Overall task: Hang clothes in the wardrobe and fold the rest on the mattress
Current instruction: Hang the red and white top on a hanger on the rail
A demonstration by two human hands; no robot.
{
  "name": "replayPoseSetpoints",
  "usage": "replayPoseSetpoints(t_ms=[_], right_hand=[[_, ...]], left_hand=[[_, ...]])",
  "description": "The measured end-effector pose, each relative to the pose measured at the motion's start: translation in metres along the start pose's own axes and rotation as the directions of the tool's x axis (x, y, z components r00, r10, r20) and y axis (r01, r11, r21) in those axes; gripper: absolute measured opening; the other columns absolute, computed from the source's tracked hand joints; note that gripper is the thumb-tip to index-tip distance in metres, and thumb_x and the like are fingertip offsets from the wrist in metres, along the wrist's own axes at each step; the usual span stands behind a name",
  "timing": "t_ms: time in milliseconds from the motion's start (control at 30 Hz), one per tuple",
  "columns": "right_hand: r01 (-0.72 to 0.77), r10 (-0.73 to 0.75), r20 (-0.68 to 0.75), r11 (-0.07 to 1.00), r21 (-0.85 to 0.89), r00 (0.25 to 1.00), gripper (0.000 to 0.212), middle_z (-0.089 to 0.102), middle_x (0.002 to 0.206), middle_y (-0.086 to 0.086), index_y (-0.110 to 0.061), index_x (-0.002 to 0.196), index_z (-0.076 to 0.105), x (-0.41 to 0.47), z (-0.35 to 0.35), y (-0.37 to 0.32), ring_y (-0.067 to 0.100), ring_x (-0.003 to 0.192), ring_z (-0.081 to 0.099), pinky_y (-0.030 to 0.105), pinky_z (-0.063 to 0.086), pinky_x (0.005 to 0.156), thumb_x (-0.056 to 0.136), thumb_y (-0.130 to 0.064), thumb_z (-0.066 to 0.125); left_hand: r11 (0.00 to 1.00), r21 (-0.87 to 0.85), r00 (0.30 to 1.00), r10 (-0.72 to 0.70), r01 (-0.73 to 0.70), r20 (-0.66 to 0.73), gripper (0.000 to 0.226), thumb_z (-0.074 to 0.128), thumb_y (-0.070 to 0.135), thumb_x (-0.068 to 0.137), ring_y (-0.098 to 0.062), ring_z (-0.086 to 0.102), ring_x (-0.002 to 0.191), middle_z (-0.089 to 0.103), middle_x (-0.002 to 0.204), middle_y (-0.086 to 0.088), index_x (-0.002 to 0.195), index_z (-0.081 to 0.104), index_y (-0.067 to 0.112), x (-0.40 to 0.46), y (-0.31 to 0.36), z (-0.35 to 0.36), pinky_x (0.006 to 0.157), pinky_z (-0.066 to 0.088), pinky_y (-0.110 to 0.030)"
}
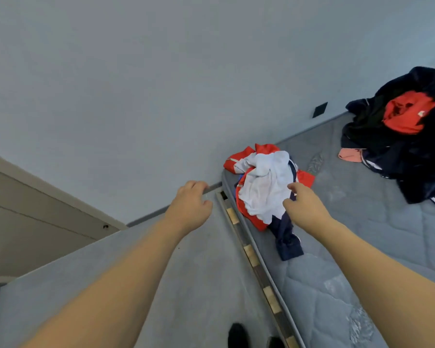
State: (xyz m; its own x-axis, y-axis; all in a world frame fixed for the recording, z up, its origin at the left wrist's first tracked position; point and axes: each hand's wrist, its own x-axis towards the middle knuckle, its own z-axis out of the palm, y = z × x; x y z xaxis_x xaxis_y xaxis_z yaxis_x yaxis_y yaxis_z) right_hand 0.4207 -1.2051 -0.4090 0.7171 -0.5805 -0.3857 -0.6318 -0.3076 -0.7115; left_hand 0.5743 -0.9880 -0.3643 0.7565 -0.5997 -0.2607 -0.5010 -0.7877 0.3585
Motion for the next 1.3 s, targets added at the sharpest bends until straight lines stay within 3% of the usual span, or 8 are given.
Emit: replayPoseSetpoints(t_ms=[233, 367, 533, 733, 833, 900, 1133, 1300], right_hand=[[-0.108, 0.109, -0.022, 0.993, 0.054, 0.994, 0.063, 0.032, 0.153, 0.007, -0.016, 0.151, 0.029, 0.161, 0.061, 0.107, 0.031, 0.125, 0.050, 0.034, 0.042, 0.091, 0.092, -0.012, 0.051], [-0.092, 0.093, -0.026, 0.995, 0.043, 0.995, 0.072, 0.029, 0.154, 0.004, -0.025, 0.152, 0.026, 0.219, 0.091, 0.157, 0.025, 0.128, 0.047, 0.036, 0.043, 0.100, 0.088, -0.011, 0.055], [-0.037, 0.041, -0.108, 0.999, 0.038, 0.993, 0.096, 0.016, 0.157, 0.009, -0.026, 0.156, 0.016, 0.259, 0.109, 0.177, 0.026, 0.145, 0.021, 0.037, 0.026, 0.115, 0.079, -0.014, 0.072], [0.055, -0.058, -0.309, 0.998, -0.019, 0.949, 0.114, 0.012, 0.156, 0.033, -0.022, 0.149, 0.024, 0.269, 0.120, 0.141, 0.046, 0.145, 0.017, 0.051, 0.022, 0.116, 0.058, -0.041, 0.091], [0.212, -0.212, -0.327, 0.977, -0.036, 0.921, 0.029, 0.059, 0.118, 0.024, -0.014, 0.099, 0.069, 0.262, 0.110, 0.119, 0.043, 0.112, 0.053, 0.047, 0.042, 0.087, 0.073, -0.026, 0.065], [0.252, -0.202, -0.328, 0.961, 0.117, 0.923, 0.011, 0.054, 0.062, -0.009, -0.015, 0.061, 0.046, 0.253, 0.102, 0.104, 0.016, 0.064, 0.051, 0.031, 0.036, 0.062, 0.071, -0.013, 0.050], [0.155, 0.176, -0.221, 0.326, 0.933, 0.959, 0.024, 0.060, 0.076, 0.003, -0.006, 0.086, 0.058, 0.230, 0.047, 0.026, 0.009, 0.064, 0.057, 0.020, 0.050, 0.061, 0.094, 0.008, 0.041], [0.175, 0.022, -0.173, -0.081, 0.981, 0.985, 0.032, 0.069, 0.087, 0.008, -0.007, 0.090, 0.067, 0.224, -0.021, -0.025, 0.020, 0.080, 0.068, 0.029, 0.055, 0.070, 0.094, -0.005, 0.035]], left_hand=[[0.937, -0.338, 0.990, -0.040, 0.085, 0.136, 0.046, 0.064, 0.028, 0.085, -0.024, 0.056, 0.114, 0.058, 0.123, -0.001, 0.129, 0.050, 0.020, 0.239, 0.007, 0.150, 0.089, 0.048, -0.035], [0.972, -0.196, 0.984, -0.104, 0.131, 0.142, 0.107, 0.074, 0.050, 0.071, -0.034, 0.013, 0.143, 0.014, 0.153, -0.006, 0.151, 0.004, 0.039, 0.333, 0.021, 0.242, 0.112, 0.030, -0.050], [0.923, -0.359, 0.966, 0.043, -0.136, -0.256, 0.045, 0.058, 0.022, 0.089, -0.031, 0.036, 0.129, 0.039, 0.140, -0.008, 0.134, 0.051, 0.019, 0.348, 0.030, 0.269, 0.102, 0.033, -0.031], [0.272, -0.929, 0.964, 0.153, -0.251, -0.216, 0.033, 0.048, 0.004, 0.083, -0.006, 0.061, 0.080, 0.065, 0.083, 0.011, 0.081, 0.068, 0.031, 0.261, 0.035, 0.189, 0.071, 0.050, -0.016], [-0.145, -0.987, 0.995, 0.084, 0.069, 0.057, 0.029, 0.046, 0.017, 0.081, -0.018, 0.069, 0.084, 0.071, 0.086, -0.004, 0.074, 0.074, 0.018, 0.244, 0.020, 0.163, 0.070, 0.057, -0.026], [-0.214, -0.958, 0.981, 0.007, 0.190, 0.193, 0.030, 0.046, 0.021, 0.076, -0.024, 0.071, 0.085, 0.073, 0.088, -0.008, 0.075, 0.076, 0.015, 0.246, 0.006, 0.156, 0.070, 0.058, -0.029], [-0.191, -0.922, 0.939, -0.011, 0.336, 0.344, 0.047, 0.041, 0.012, 0.076, -0.028, 0.069, 0.105, 0.070, 0.120, -0.011, 0.108, 0.076, 0.012, 0.249, -0.004, 0.152, 0.083, 0.056, -0.035], [0.324, -0.885, 0.919, 0.092, 0.336, 0.383, 0.071, 0.057, 0.009, 0.066, -0.027, 0.059, 0.106, 0.060, 0.127, -0.010, 0.136, 0.047, 0.018, 0.248, 0.024, 0.129, 0.088, 0.055, -0.039]])
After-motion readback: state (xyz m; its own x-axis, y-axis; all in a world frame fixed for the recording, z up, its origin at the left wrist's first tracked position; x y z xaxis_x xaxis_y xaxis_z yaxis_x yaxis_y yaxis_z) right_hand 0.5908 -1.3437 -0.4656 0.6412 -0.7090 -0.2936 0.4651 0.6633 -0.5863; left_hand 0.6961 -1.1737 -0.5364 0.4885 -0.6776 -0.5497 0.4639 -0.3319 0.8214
